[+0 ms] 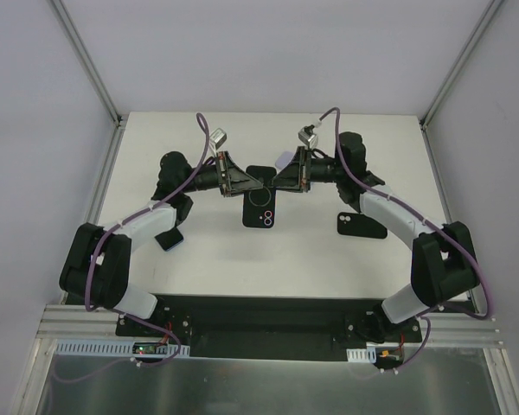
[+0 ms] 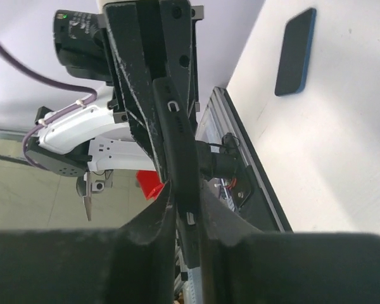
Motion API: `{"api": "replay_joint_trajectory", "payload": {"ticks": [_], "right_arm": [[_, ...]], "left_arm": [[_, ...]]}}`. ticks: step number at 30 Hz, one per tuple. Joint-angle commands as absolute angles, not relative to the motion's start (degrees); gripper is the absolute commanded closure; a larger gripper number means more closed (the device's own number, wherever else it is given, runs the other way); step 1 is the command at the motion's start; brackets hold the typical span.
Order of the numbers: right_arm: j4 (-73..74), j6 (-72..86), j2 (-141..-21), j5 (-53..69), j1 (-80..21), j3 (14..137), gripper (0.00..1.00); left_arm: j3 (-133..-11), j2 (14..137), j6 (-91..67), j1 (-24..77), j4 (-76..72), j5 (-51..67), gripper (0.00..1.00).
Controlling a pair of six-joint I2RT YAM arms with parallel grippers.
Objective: Take the phone out of the phone case
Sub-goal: Adjust the phone.
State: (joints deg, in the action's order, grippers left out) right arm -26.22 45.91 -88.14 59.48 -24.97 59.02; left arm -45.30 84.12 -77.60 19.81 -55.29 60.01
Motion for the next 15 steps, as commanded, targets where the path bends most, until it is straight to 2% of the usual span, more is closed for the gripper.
{"api": "replay_joint_trajectory", "payload": {"ticks": [1, 2, 3, 4, 5, 9, 13, 15], "right_arm": [[0.90, 29.84, -86.49, 51.74, -25.75, 67.13, 0.71], [7.75, 21.79, -85.88, 47.68, -26.19, 69.06, 0.53], [16.96, 19.19, -84.39, 43.72, -26.45, 71.34, 0.47], [19.92, 17.59, -83.59, 37.07, -26.63, 72.15, 0.42], [22.21, 15.58, -82.71, 34.04, -26.80, 72.51, 0.35], [30.74, 12.06, -77.18, 18.67, -29.08, 73.56, 0.28], [33.31, 9.32, -73.92, -1.78, -36.63, 73.30, 0.28], [33.31, 7.05, -72.87, -8.58, -43.48, 72.77, 0.27]], "left_arm": [[-47.90, 82.18, -74.29, 19.95, -54.69, 59.07, 1.00], [-48.51, 81.66, -72.53, 19.86, -47.53, 58.54, 1.00], [-49.04, 80.52, -70.33, 19.78, -42.50, 57.58, 1.00], [-49.83, 79.81, -64.92, 19.78, -37.14, 54.70, 1.00], [-51.75, 79.02, -62.25, 19.78, -24.65, 52.84, 1.00], [-56.86, 76.56, -55.55, 19.78, -2.61, 40.10, 1.00], [-58.88, 76.90, -58.70, 19.78, 7.28, 30.87, 1.00], [-59.59, 78.13, -59.94, 19.78, 9.48, 27.96, 1.00]]}}
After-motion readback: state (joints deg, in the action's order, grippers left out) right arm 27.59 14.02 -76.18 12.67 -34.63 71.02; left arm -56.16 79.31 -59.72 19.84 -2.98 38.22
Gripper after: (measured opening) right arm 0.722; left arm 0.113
